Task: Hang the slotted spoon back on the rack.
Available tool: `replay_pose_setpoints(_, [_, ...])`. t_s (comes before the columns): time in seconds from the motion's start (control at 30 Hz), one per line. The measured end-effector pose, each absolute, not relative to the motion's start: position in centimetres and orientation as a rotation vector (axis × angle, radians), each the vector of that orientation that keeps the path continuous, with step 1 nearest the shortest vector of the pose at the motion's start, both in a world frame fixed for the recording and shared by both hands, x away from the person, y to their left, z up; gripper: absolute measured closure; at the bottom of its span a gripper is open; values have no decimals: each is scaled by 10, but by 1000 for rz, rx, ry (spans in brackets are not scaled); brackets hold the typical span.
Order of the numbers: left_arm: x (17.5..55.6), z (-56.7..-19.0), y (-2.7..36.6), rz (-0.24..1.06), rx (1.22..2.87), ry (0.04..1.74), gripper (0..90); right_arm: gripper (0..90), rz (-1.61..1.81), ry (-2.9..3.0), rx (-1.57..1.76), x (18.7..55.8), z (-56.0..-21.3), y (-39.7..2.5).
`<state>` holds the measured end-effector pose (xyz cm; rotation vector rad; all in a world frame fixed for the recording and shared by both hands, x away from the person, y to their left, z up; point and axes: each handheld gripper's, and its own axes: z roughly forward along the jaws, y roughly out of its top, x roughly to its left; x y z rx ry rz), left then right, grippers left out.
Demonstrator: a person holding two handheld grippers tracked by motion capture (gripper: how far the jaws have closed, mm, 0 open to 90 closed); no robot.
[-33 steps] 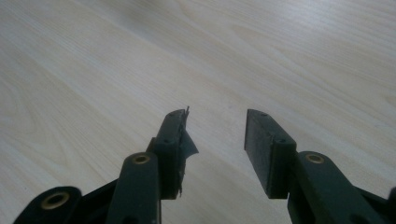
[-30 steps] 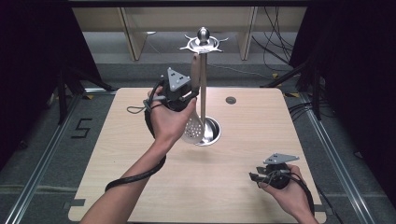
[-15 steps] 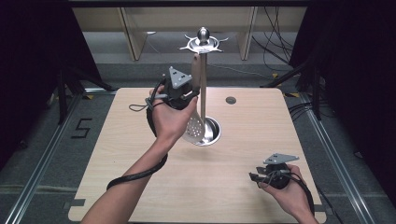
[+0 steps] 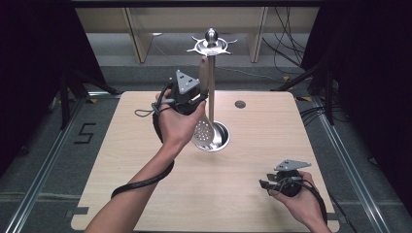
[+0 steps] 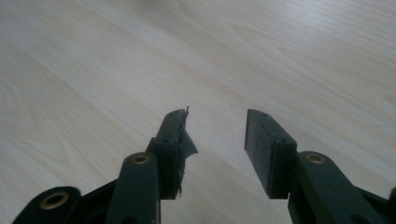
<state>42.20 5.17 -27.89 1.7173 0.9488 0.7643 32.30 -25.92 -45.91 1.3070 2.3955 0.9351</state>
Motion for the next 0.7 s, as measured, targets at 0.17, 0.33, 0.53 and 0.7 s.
replay_pose_setpoints(0.17, [419,-281,57,788,1684,917,608,583,942,2394,1293,323,-458,-260])
replay_pose_setpoints(0.33, [413,-285,66,817,1702,853,447,578,954,2380,1318,322,-456,-259])
replay_pose_setpoints(0.53, [401,-298,80,779,1699,829,376,571,954,2376,1316,322,-456,-259])
replay_pose_setpoints(0.7, [390,-312,95,743,1726,787,366,568,955,2373,1322,321,-456,-258])
